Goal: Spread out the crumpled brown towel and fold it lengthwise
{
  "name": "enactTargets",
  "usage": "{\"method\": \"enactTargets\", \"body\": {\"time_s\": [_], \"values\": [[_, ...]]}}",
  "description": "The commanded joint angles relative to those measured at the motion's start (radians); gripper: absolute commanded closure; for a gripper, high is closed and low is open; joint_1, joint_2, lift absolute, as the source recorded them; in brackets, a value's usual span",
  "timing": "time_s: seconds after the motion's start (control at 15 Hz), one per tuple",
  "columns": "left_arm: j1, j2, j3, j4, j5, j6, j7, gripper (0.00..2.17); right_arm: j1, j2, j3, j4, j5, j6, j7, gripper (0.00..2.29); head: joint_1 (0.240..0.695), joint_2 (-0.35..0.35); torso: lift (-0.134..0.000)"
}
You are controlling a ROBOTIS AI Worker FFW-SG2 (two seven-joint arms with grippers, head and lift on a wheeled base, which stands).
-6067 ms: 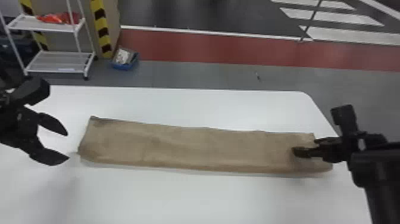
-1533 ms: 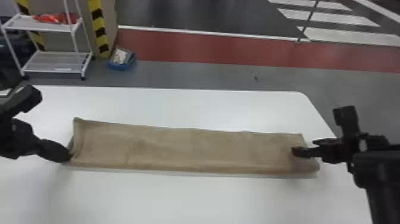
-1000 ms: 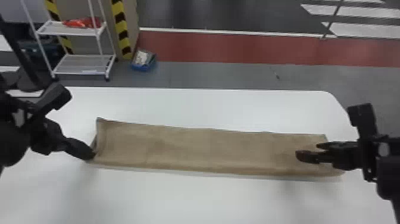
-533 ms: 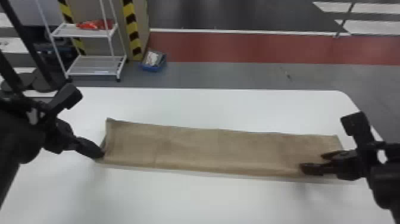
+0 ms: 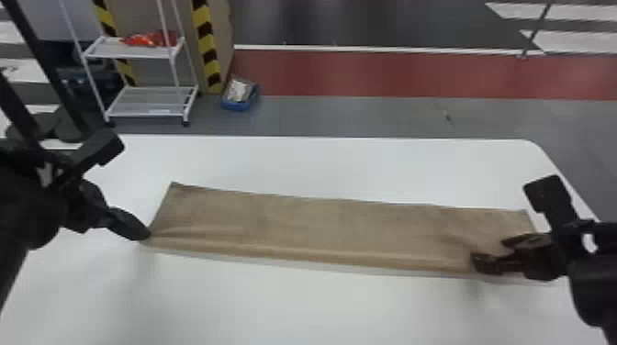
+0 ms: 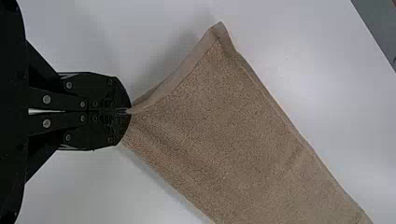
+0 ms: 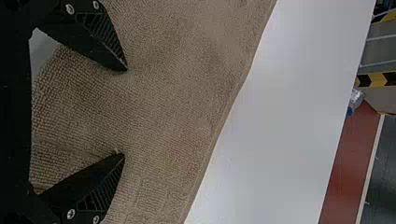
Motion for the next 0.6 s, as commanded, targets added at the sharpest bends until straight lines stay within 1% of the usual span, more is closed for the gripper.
{"method": "enactTargets", "body": {"time_s": [0.0,0.07,0.13,0.2,0.4,0.53], "values": [[0.02,-0.001,0.0,-0.02,-0.01,0.0,0.008,1.46,-0.001,0.001,-0.001,0.001,-0.006,-0.001,-0.005,0.15,0.695,-0.009,-0.124],[0.041,-0.006,0.017,-0.055,-0.009,-0.006,0.015,0.58,-0.001,0.001,-0.006,-0.001,-0.012,-0.001,-0.005,0.15,0.695,-0.007,-0.124],[0.05,-0.009,0.023,-0.072,-0.009,-0.006,0.018,0.1,-0.001,0.001,-0.014,-0.009,-0.015,-0.001,-0.004,0.15,0.695,-0.005,-0.124],[0.052,-0.007,0.025,-0.082,-0.007,-0.006,0.02,0.02,-0.001,0.001,-0.018,-0.015,-0.021,-0.001,-0.004,0.15,0.695,-0.006,-0.124],[0.058,-0.007,0.057,-0.109,-0.003,-0.006,0.026,0.02,0.002,0.001,-0.066,-0.055,-0.063,0.014,-0.002,0.15,0.695,-0.01,-0.124],[0.063,-0.007,0.098,-0.121,0.008,-0.012,0.031,0.02,-0.003,0.0,-0.109,-0.076,-0.096,0.03,0.001,0.15,0.695,-0.013,-0.124]]}}
